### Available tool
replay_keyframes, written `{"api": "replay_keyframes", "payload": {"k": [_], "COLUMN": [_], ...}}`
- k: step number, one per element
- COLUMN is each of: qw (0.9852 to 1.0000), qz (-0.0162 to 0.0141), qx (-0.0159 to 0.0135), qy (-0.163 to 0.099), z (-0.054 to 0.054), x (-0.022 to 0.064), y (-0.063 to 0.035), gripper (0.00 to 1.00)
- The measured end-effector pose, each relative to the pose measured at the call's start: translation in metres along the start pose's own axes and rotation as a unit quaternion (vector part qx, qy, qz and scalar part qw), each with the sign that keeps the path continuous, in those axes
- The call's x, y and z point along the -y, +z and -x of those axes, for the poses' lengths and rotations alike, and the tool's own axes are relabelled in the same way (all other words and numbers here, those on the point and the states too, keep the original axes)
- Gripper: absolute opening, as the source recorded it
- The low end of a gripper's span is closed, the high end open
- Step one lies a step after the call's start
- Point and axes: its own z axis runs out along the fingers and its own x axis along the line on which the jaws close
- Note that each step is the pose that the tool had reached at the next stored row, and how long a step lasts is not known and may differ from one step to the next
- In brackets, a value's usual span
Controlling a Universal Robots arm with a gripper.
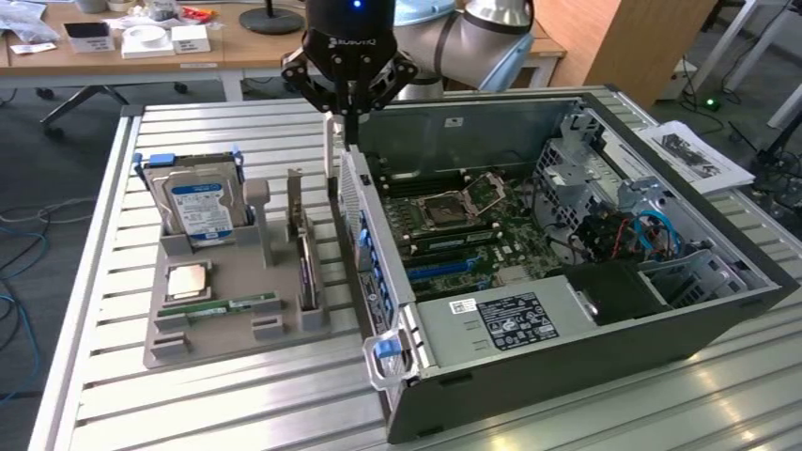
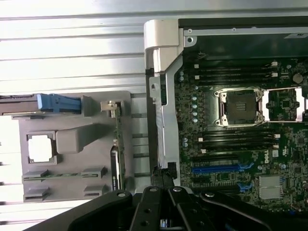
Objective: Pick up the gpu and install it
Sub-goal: 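Reach for the gpu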
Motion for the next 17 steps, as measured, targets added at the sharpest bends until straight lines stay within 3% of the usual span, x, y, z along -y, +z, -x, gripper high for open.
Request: {"api": "replay_keyframes", "payload": {"k": [8, 17], "qw": [1.0000, 1.0000], "qz": [0.0000, 0.0000], "qx": [0.0000, 0.0000], "qy": [0.000, 0.000], "z": [-0.013, -0.014], "x": [0.0009, 0.0010], "y": [-0.0003, -0.0003], "gripper": [0.11, 0.11]}}
